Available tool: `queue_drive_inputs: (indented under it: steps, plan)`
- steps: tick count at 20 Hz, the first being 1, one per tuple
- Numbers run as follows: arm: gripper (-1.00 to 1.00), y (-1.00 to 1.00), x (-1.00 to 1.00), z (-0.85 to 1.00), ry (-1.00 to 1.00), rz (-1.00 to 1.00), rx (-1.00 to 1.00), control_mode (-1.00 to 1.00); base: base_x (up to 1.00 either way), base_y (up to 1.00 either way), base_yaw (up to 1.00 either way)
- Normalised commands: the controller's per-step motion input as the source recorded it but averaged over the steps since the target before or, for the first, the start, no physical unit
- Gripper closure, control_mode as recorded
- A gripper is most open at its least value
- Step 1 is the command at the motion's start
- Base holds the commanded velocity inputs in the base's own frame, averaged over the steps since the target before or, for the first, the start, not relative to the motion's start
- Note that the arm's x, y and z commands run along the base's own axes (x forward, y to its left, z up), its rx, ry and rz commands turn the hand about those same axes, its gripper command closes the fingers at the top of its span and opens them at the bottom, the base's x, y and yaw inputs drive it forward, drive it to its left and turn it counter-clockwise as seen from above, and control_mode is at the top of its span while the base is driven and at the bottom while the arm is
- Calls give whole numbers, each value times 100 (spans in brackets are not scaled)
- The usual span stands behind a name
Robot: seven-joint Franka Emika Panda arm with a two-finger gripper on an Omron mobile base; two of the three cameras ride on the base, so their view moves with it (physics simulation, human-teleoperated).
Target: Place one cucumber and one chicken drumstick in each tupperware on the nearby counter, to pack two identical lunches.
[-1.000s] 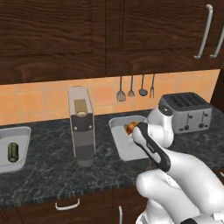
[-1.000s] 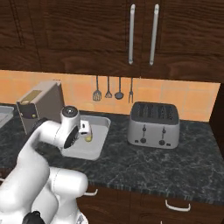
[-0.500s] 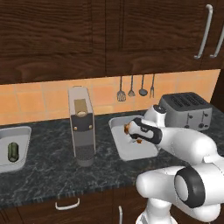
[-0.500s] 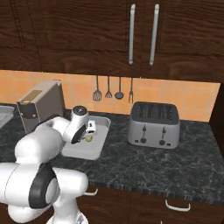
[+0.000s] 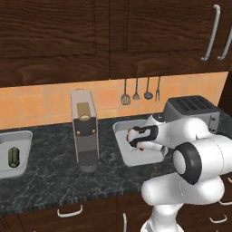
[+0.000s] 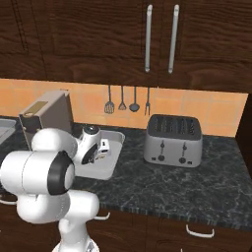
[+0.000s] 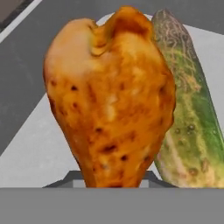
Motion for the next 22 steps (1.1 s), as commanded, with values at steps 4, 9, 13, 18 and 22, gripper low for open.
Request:
queue_drive_inputs:
  steps: [4, 9, 13, 18, 22]
  plan:
    - [-100, 0, 23, -1, 0, 0, 0, -100, 0, 0, 0]
    - [-100, -1, -24, 49, -3, 0, 0, -100, 0, 0, 0]
    - [-100, 0, -96, 93, -12, 0, 0, -100, 0, 0, 0]
    - [-100, 0, -100, 98, 3, -12, 0, -100, 0, 0, 0]
    - [-100, 0, -100, 100, 0, -17, 0, -100, 0, 0, 0]
